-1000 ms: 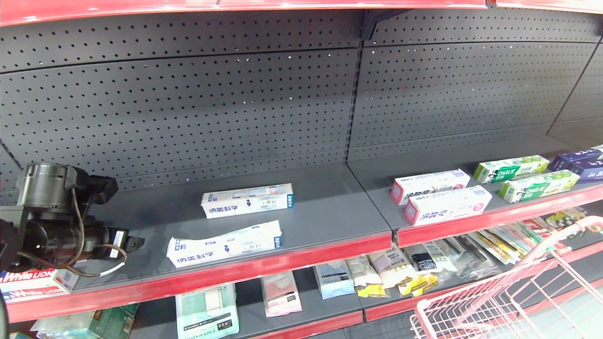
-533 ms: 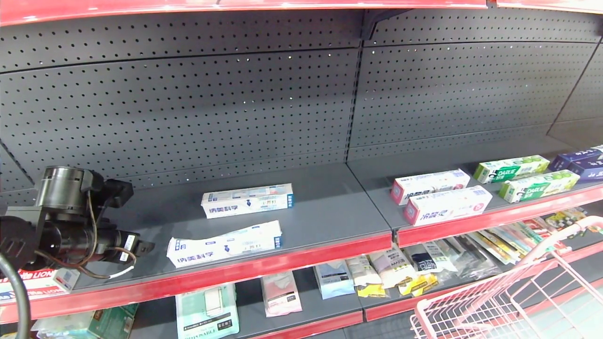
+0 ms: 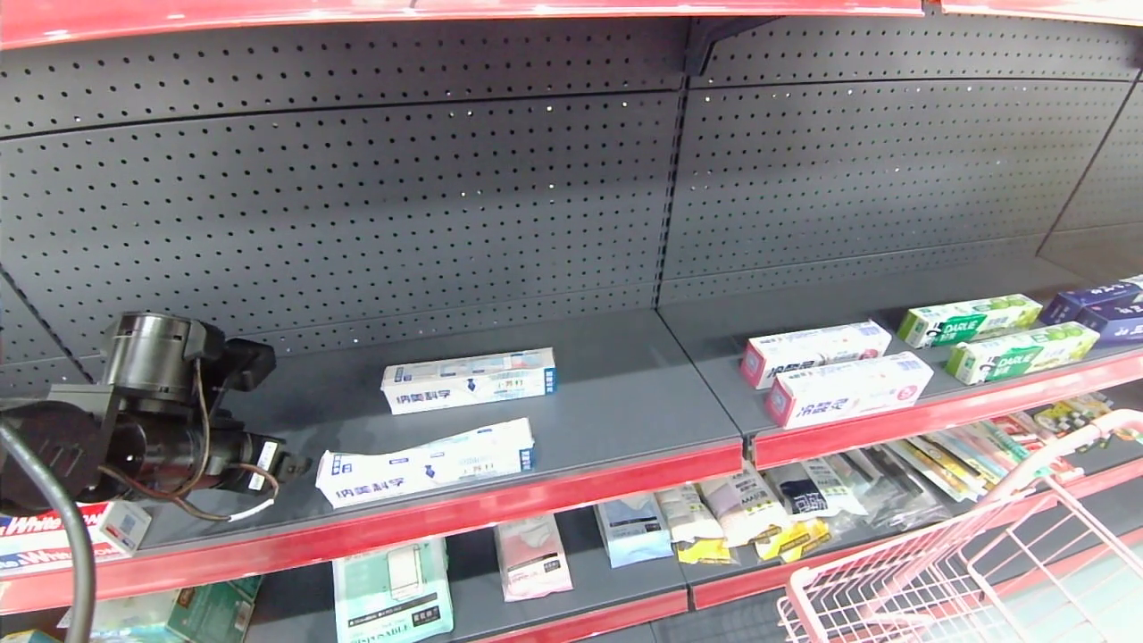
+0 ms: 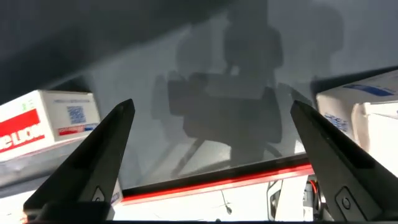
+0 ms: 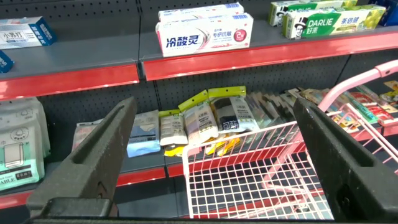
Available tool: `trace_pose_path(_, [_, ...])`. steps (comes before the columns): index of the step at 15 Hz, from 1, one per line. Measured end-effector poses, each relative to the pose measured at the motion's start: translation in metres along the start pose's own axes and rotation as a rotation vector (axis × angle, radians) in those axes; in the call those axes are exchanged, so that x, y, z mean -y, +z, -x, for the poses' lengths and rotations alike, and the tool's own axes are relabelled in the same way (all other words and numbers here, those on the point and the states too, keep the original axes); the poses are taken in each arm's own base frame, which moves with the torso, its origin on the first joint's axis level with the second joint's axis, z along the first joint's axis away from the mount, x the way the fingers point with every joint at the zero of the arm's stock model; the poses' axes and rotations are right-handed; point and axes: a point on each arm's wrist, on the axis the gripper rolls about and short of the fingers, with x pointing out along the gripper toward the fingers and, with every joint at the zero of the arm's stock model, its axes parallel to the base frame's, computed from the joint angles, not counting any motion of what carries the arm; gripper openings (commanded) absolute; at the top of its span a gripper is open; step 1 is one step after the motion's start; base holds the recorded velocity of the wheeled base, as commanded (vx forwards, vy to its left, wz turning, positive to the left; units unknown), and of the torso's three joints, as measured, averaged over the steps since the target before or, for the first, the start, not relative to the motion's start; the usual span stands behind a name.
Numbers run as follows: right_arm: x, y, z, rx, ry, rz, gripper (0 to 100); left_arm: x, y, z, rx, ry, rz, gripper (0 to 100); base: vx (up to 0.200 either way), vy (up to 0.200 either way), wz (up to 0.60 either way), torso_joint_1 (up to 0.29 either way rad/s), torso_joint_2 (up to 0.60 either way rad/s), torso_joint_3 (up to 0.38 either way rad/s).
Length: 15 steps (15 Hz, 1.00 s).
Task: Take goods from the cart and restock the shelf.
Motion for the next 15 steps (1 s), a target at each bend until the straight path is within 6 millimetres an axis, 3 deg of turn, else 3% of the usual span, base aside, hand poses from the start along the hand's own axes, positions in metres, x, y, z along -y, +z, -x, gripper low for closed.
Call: trace_pose_path(15, [0.000,0.000,0.000,0.000,0.000,0.000,100,0.014,0.007,-0.006,0.006,-0.032,-0.035,100,0.000,0.000,0.00,0.000,0.00,0.000])
